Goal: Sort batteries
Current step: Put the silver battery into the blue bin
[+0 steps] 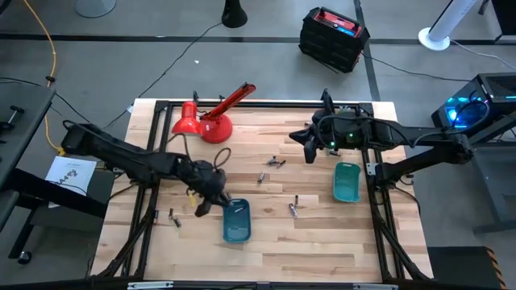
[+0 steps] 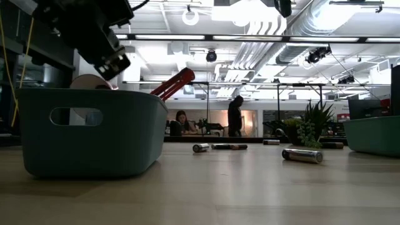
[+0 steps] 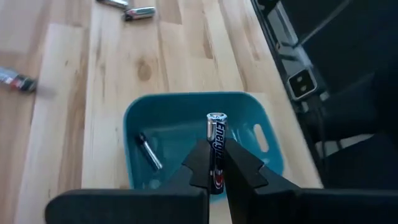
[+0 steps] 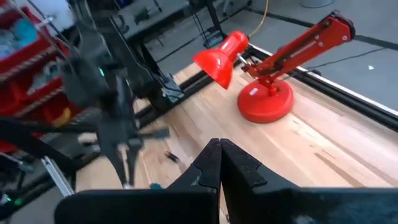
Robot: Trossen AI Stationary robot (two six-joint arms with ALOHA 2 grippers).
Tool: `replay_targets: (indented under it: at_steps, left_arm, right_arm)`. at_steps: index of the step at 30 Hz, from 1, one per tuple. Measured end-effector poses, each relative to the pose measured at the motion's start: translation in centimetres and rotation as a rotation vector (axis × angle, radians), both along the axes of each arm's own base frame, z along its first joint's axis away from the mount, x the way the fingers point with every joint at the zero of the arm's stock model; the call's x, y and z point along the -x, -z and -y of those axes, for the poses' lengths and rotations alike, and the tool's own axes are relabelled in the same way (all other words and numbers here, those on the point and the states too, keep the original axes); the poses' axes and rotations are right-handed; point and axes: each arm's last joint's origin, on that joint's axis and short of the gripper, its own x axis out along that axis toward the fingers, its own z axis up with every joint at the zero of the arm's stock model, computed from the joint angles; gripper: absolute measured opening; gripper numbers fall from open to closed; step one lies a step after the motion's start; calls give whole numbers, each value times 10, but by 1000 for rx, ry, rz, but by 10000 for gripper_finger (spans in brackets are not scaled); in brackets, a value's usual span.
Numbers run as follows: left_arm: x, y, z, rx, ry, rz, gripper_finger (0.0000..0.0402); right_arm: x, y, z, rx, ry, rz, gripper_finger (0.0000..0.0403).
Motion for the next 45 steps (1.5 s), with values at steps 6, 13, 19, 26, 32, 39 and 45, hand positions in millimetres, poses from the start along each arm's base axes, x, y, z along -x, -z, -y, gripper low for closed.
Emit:
replay_targets:
  at_steps: [6, 13, 19, 26, 32, 39, 45]
  left_arm:
    - [-17, 15, 8, -46, 55, 53, 40]
    - [-24, 7, 11, -76, 86, 63, 118]
    - [-35, -31, 11, -151, 49, 12, 180]
    - [-32, -78, 2, -344, -133, -143, 206]
    - [-16, -99, 2, -208, -328, -171, 207]
    - [22, -107, 7, -286, -466, -52, 203]
    - [59, -88, 6, -210, -515, 17, 202]
  right_arm:
    - [-5, -7, 0, -50, 21, 102, 1]
    - [-12, 3, -9, -204, -76, 49, 12]
    - [-29, 39, -41, -268, -236, -207, 85]
    - [-52, 113, -103, -155, -449, -617, 173]
    - [-72, 175, -123, -195, -401, -836, 180]
    - [-77, 209, -120, -208, -175, -951, 159]
    - [-75, 225, -118, -266, -28, -1031, 147]
